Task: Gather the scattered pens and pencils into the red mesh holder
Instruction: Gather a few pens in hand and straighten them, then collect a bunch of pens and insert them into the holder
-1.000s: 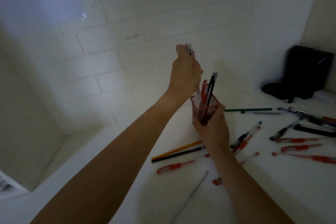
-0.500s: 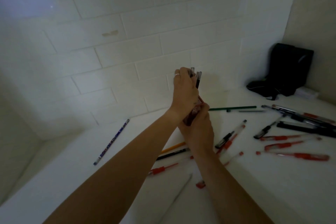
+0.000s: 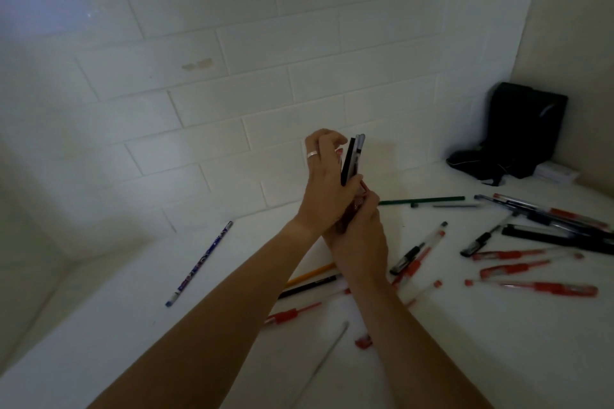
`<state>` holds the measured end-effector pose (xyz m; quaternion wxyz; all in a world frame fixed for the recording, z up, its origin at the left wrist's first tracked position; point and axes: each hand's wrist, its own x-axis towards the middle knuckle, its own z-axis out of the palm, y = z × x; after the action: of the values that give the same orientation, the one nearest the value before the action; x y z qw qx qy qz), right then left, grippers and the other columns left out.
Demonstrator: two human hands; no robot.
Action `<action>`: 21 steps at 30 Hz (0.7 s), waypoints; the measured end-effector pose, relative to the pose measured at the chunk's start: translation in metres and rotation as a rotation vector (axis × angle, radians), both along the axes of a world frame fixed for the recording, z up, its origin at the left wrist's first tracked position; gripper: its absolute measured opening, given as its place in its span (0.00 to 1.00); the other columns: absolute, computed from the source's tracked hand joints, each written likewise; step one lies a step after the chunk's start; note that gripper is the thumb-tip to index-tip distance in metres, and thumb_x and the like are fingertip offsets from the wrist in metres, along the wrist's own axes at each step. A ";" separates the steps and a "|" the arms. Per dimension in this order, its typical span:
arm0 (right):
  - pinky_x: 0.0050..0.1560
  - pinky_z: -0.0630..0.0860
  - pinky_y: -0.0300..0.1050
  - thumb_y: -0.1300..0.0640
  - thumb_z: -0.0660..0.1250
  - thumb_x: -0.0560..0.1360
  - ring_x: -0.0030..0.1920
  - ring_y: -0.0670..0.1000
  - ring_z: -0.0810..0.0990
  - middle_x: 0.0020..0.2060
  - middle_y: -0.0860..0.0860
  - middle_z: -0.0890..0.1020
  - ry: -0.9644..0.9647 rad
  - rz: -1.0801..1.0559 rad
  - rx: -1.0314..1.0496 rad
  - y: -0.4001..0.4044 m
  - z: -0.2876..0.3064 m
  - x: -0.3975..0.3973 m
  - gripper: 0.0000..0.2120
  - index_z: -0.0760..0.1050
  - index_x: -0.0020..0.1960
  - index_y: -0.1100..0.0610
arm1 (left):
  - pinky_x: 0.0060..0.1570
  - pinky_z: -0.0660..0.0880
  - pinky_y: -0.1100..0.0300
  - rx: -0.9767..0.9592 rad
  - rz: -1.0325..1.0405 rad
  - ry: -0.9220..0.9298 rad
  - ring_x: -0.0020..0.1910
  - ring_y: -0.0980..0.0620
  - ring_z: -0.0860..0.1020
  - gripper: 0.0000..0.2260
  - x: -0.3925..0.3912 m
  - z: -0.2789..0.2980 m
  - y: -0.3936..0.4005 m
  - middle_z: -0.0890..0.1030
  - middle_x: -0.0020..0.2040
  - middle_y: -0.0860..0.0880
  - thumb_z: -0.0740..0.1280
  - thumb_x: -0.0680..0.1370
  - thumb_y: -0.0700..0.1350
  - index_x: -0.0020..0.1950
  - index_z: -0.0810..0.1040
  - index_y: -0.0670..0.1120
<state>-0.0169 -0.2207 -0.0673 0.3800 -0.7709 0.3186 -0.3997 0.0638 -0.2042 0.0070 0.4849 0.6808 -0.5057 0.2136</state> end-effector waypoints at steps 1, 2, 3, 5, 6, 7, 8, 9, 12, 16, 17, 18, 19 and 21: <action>0.48 0.82 0.55 0.43 0.74 0.70 0.53 0.57 0.82 0.59 0.56 0.79 0.001 -0.002 -0.009 0.000 -0.001 0.001 0.40 0.57 0.73 0.55 | 0.64 0.71 0.64 -0.002 -0.018 -0.001 0.62 0.47 0.69 0.25 0.000 0.000 0.002 0.65 0.63 0.43 0.73 0.67 0.31 0.60 0.68 0.38; 0.48 0.82 0.55 0.43 0.74 0.70 0.52 0.58 0.82 0.59 0.56 0.79 0.001 -0.004 -0.018 -0.001 -0.002 0.001 0.40 0.57 0.73 0.56 | 0.65 0.71 0.61 -0.004 -0.013 -0.003 0.63 0.47 0.69 0.24 0.001 0.000 0.004 0.65 0.63 0.43 0.74 0.67 0.33 0.60 0.69 0.38; 0.47 0.82 0.56 0.43 0.74 0.71 0.52 0.58 0.82 0.59 0.57 0.79 0.000 -0.004 -0.023 -0.001 -0.003 0.001 0.40 0.57 0.73 0.56 | 0.66 0.70 0.59 -0.004 0.021 -0.013 0.64 0.46 0.68 0.23 0.001 -0.001 0.006 0.66 0.63 0.42 0.75 0.69 0.36 0.60 0.70 0.38; 0.47 0.82 0.56 0.43 0.74 0.70 0.52 0.58 0.82 0.59 0.56 0.79 0.002 -0.006 -0.016 -0.002 -0.004 0.002 0.40 0.57 0.73 0.56 | 0.68 0.67 0.56 0.021 0.131 -0.014 0.66 0.46 0.68 0.22 0.003 -0.007 0.010 0.67 0.64 0.43 0.74 0.72 0.44 0.61 0.70 0.40; 0.46 0.82 0.55 0.43 0.75 0.70 0.52 0.58 0.82 0.58 0.56 0.79 0.003 -0.009 -0.010 -0.003 -0.004 0.002 0.40 0.57 0.72 0.55 | 0.67 0.68 0.54 0.061 0.162 0.020 0.66 0.46 0.68 0.22 0.004 -0.011 0.014 0.68 0.64 0.44 0.72 0.74 0.48 0.63 0.70 0.41; 0.45 0.82 0.55 0.43 0.75 0.70 0.51 0.58 0.82 0.58 0.56 0.79 0.002 -0.013 -0.007 -0.002 -0.003 0.003 0.40 0.58 0.72 0.54 | 0.66 0.70 0.51 0.119 0.156 0.064 0.65 0.47 0.69 0.22 0.005 -0.014 0.019 0.69 0.65 0.45 0.69 0.76 0.51 0.65 0.69 0.42; 0.45 0.82 0.55 0.42 0.75 0.70 0.51 0.58 0.82 0.58 0.55 0.80 -0.001 -0.017 -0.004 -0.002 -0.003 0.003 0.39 0.58 0.71 0.53 | 0.66 0.71 0.49 0.175 0.114 0.099 0.65 0.48 0.70 0.22 0.007 -0.017 0.027 0.70 0.67 0.45 0.67 0.78 0.51 0.68 0.68 0.42; 0.45 0.82 0.55 0.42 0.75 0.70 0.51 0.58 0.82 0.58 0.55 0.80 -0.009 -0.018 -0.004 -0.002 -0.003 0.003 0.40 0.58 0.71 0.53 | 0.66 0.71 0.48 0.218 0.055 0.113 0.66 0.50 0.71 0.22 0.011 -0.020 0.035 0.70 0.69 0.46 0.65 0.80 0.51 0.70 0.68 0.43; 0.47 0.82 0.53 0.43 0.77 0.69 0.53 0.58 0.82 0.59 0.54 0.80 -0.039 -0.006 0.003 -0.001 -0.004 0.003 0.40 0.59 0.71 0.52 | 0.75 0.65 0.52 0.270 -0.079 0.111 0.76 0.53 0.65 0.24 0.020 -0.016 0.060 0.64 0.79 0.49 0.63 0.83 0.48 0.78 0.62 0.45; 0.46 0.80 0.50 0.45 0.77 0.69 0.53 0.59 0.82 0.59 0.55 0.80 -0.052 0.006 0.004 -0.001 -0.003 0.001 0.39 0.60 0.71 0.52 | 0.77 0.53 0.67 0.331 -0.055 0.074 0.81 0.57 0.54 0.27 0.026 -0.002 0.087 0.55 0.82 0.51 0.61 0.84 0.48 0.81 0.56 0.50; 0.46 0.81 0.51 0.45 0.77 0.69 0.53 0.59 0.82 0.59 0.56 0.80 -0.055 0.009 0.002 -0.001 -0.002 0.000 0.39 0.60 0.71 0.52 | 0.74 0.56 0.68 0.348 0.050 0.043 0.80 0.54 0.58 0.25 0.032 -0.002 0.096 0.59 0.81 0.49 0.62 0.83 0.47 0.80 0.61 0.50; 0.46 0.81 0.52 0.45 0.77 0.69 0.53 0.60 0.82 0.59 0.56 0.80 -0.054 0.011 0.001 -0.001 -0.002 -0.001 0.39 0.60 0.70 0.52 | 0.71 0.61 0.67 0.382 0.189 0.018 0.77 0.50 0.65 0.21 0.040 -0.004 0.107 0.66 0.77 0.47 0.63 0.82 0.45 0.76 0.67 0.49; 0.46 0.82 0.53 0.45 0.77 0.69 0.52 0.60 0.83 0.59 0.56 0.80 -0.052 0.014 0.001 -0.001 -0.002 -0.001 0.38 0.59 0.70 0.53 | 0.67 0.67 0.62 0.451 0.356 0.013 0.71 0.47 0.71 0.18 0.049 -0.008 0.120 0.72 0.71 0.45 0.64 0.81 0.44 0.70 0.73 0.47; 0.46 0.83 0.54 0.45 0.77 0.69 0.52 0.59 0.82 0.59 0.56 0.80 -0.055 0.021 0.007 -0.001 -0.002 -0.002 0.39 0.59 0.70 0.52 | 0.61 0.73 0.53 0.689 0.703 0.084 0.63 0.43 0.76 0.13 0.064 -0.018 0.150 0.76 0.63 0.43 0.62 0.80 0.44 0.63 0.77 0.43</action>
<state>-0.0185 -0.2215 -0.0689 0.3953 -0.7617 0.3014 -0.4156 0.1274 -0.0540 -0.0108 0.1501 0.9391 -0.2666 0.1568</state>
